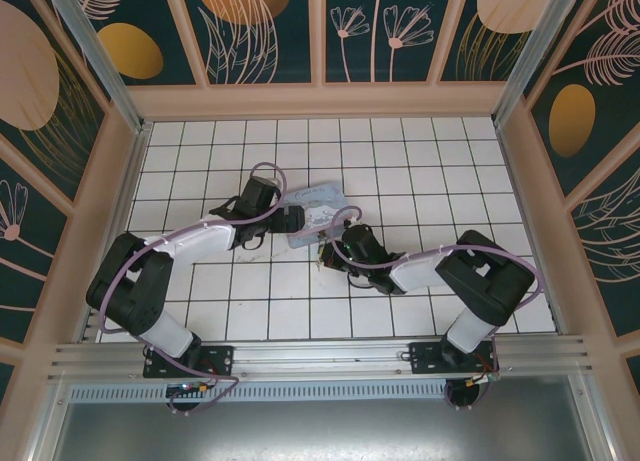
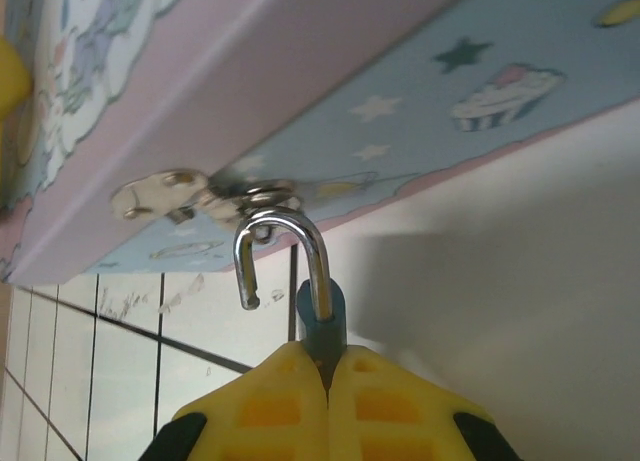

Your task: Unlock a padlock with a key

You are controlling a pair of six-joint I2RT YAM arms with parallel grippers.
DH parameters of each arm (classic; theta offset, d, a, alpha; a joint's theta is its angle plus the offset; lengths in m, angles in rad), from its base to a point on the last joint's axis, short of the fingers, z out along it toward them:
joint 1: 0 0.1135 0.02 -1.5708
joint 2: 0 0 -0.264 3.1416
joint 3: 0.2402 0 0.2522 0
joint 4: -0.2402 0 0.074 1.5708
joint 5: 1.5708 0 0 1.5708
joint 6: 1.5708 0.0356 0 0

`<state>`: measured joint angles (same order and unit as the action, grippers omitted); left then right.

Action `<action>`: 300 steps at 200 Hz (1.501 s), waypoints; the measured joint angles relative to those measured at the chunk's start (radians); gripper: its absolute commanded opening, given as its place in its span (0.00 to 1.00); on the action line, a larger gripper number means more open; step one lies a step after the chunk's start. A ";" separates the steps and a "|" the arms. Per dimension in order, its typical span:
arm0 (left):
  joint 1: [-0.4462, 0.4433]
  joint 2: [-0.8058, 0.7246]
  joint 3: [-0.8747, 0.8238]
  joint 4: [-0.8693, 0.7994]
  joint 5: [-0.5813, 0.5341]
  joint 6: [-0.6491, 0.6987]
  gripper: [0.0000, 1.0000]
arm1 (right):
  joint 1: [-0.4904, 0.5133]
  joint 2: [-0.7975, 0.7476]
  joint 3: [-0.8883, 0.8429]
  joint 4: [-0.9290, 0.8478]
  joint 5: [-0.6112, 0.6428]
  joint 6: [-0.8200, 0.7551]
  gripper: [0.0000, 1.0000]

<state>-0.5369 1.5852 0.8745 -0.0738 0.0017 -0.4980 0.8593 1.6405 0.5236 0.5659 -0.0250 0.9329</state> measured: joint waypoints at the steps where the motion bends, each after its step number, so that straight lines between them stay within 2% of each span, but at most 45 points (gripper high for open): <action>1: 0.000 0.000 0.000 0.000 0.000 0.000 0.98 | 0.000 0.000 -0.001 0.000 0.001 0.002 0.00; 94: -0.007 0.013 -0.015 0.058 0.000 -0.003 0.98 | 0.031 -0.002 -0.077 0.201 0.115 0.274 0.00; 143: -0.006 0.023 -0.020 0.089 0.000 -0.003 0.98 | 0.031 0.023 -0.074 0.239 0.147 0.331 0.00; 247: -0.009 0.048 -0.025 0.152 0.016 -0.008 0.94 | -0.066 0.045 -0.058 0.235 0.093 0.270 0.00; 300: -0.009 0.063 -0.024 0.181 0.019 -0.008 0.91 | -0.195 0.047 0.042 0.103 -0.047 0.104 0.00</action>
<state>-0.5461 1.6485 0.8501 0.1074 0.0204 -0.5056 0.6640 1.6875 0.5652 0.6685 -0.0723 1.0370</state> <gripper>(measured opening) 0.917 0.046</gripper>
